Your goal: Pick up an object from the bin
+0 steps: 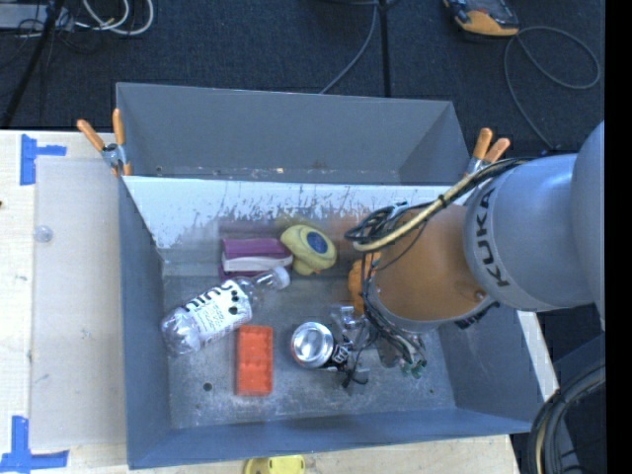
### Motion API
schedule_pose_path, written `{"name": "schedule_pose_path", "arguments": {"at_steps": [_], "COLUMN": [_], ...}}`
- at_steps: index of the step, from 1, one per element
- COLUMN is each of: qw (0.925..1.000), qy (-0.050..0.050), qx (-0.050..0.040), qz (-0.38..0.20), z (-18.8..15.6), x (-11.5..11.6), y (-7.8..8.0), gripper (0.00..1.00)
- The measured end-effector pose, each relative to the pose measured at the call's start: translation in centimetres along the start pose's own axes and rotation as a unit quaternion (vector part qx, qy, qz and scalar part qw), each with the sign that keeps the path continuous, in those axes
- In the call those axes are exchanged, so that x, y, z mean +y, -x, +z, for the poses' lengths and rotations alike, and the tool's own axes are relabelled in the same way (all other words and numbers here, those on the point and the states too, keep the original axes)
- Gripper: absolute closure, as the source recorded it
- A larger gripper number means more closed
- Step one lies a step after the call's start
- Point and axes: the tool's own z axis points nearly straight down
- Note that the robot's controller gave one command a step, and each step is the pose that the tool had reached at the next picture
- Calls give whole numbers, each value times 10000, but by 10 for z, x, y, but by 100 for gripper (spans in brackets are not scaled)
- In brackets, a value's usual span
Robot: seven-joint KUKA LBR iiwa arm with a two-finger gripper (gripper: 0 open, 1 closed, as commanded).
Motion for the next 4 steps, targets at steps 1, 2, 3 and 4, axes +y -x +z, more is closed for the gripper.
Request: {"name": "schedule_pose_path", "arguments": {"at_steps": [1, 2, 3, 4], "qw": [10000, 10000, 9999, 9991], "qy": [3, 1, 3, 1], "qx": [36, 0, 80, -13], "qz": [-46, -3, -78, -418], "z": [-30, -56, -90, -120], "x": [-3, -7, 5, 6], "y": [4, 8, 9, 18], "gripper": [100, 100, 100, 100]}}
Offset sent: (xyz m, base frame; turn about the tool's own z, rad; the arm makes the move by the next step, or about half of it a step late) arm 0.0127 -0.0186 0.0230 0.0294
